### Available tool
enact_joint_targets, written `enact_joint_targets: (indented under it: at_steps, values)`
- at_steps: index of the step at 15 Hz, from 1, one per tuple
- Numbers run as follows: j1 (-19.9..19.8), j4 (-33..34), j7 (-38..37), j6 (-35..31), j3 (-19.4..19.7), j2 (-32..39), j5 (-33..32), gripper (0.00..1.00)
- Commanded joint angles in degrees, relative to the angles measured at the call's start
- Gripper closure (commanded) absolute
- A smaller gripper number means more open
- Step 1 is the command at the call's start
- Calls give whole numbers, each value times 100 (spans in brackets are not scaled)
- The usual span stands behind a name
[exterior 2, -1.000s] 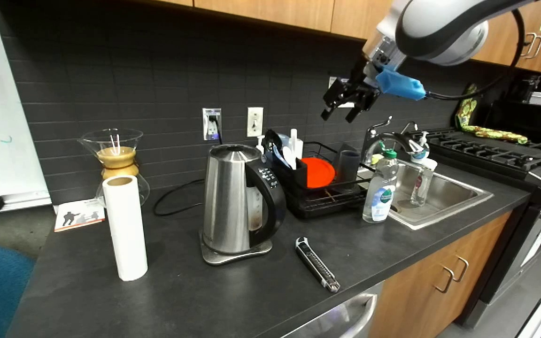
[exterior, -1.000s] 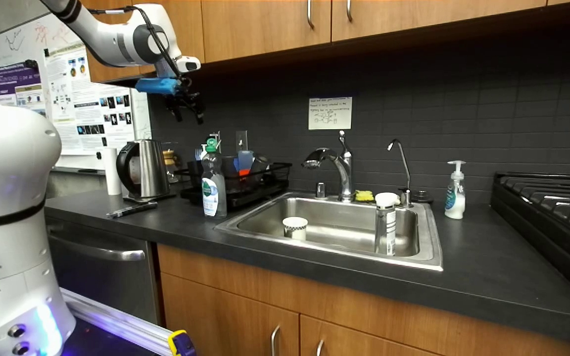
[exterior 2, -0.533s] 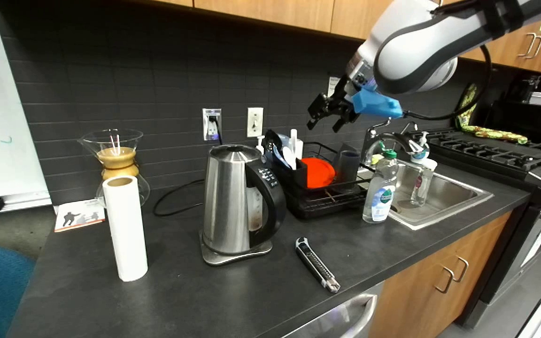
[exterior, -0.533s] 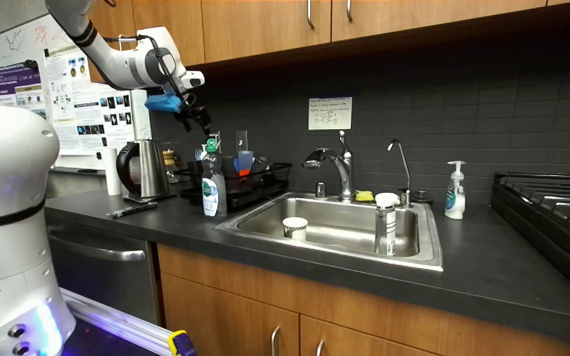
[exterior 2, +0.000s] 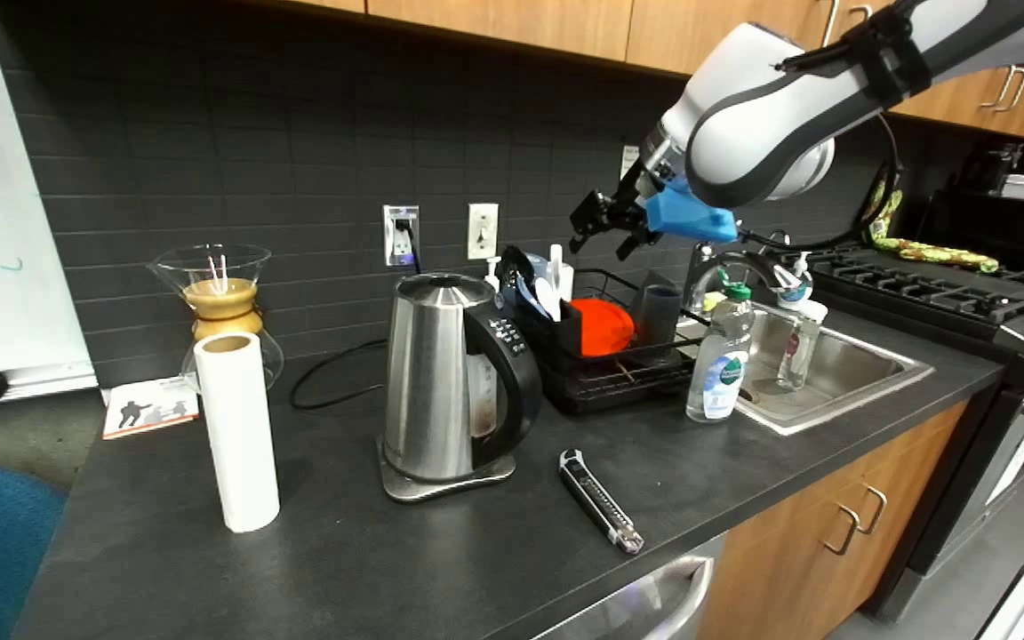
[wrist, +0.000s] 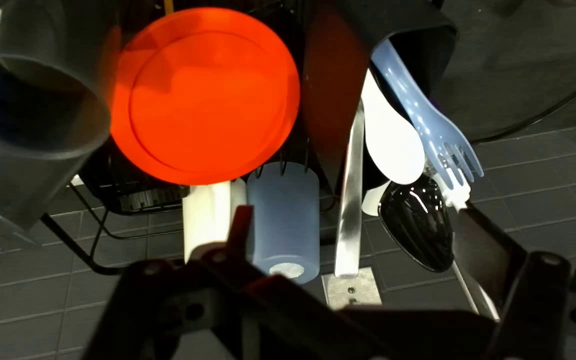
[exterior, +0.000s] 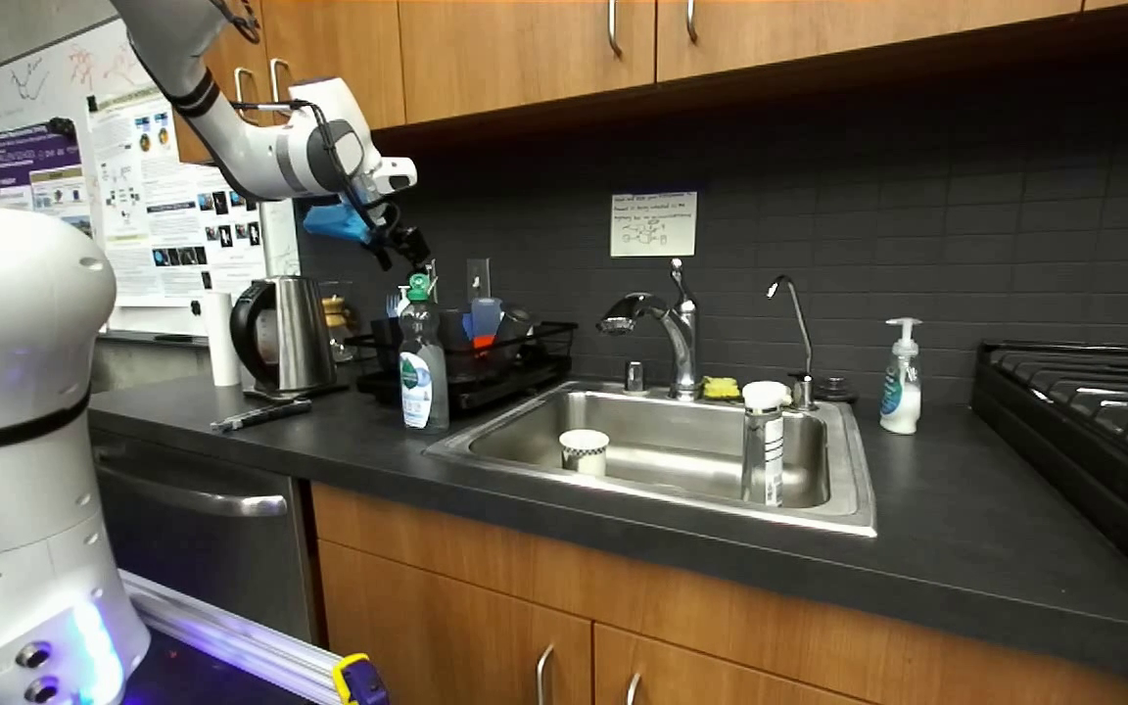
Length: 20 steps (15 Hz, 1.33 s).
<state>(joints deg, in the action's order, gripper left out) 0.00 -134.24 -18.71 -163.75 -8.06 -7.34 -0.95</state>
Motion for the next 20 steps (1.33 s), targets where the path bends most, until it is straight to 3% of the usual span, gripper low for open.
enact_joint_targets:
  at_steps: [1, 7, 10, 13, 18, 20]
  values:
    - [-93, 335, -274, -169, -65, 403, -295, 0]
    - [-20, 735, -490, -125, -47, 836, -646, 0]
    - [-1, 888, -578, -104, -27, 984, -773, 9]
    - [4, 1052, -623, -98, -6, 1160, -863, 0]
    - [7, 1314, -629, -45, 45, 1387, -933, 0]
    - [8, 1389, -619, -35, 70, 1457, -923, 6]
